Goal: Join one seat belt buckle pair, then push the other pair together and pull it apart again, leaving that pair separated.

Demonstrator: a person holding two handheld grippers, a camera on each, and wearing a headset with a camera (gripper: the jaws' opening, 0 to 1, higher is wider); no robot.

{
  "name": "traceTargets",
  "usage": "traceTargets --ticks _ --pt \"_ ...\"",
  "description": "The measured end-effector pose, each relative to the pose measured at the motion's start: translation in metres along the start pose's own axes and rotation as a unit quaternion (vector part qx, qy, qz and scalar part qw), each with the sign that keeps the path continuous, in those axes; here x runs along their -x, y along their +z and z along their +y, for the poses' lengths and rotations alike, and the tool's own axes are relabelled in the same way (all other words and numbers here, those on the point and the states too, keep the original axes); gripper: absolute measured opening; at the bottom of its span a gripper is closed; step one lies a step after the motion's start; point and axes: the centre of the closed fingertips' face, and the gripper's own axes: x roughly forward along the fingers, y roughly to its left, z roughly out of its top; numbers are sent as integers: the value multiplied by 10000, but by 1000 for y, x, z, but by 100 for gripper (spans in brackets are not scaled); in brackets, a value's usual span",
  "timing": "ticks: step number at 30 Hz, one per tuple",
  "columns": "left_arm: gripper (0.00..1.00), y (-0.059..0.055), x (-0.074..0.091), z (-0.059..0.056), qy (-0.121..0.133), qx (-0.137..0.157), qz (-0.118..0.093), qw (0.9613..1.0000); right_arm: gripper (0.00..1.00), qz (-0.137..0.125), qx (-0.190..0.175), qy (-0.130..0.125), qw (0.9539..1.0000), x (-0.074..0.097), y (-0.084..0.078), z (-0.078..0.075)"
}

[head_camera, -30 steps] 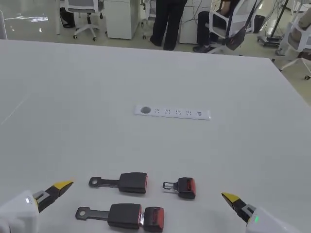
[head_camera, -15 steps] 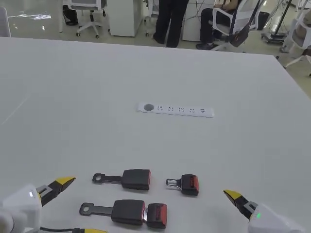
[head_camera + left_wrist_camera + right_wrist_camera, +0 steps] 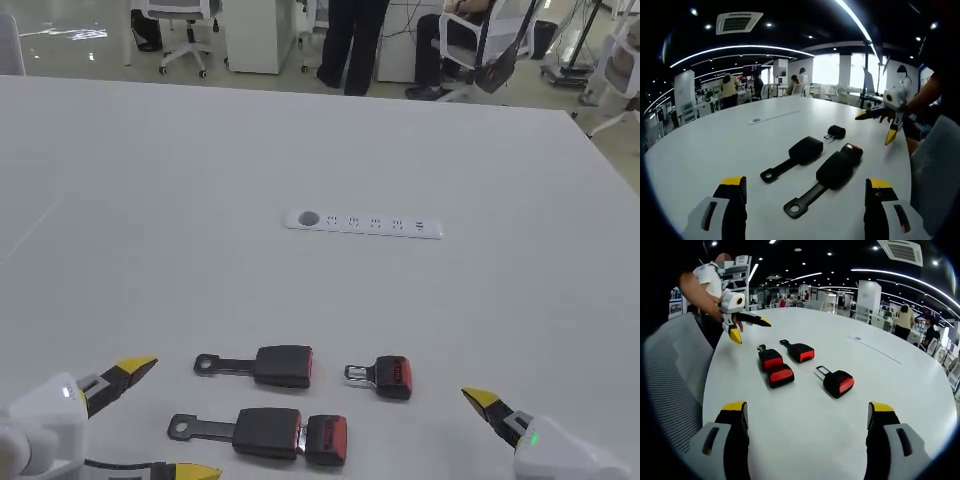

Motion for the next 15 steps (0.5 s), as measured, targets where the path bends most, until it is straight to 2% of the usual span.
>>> traceTargets --ticks 15 --pt "100 -4 1 1 -12 20 7 10000 100 4 7 -3 10000 2 -4 -3"
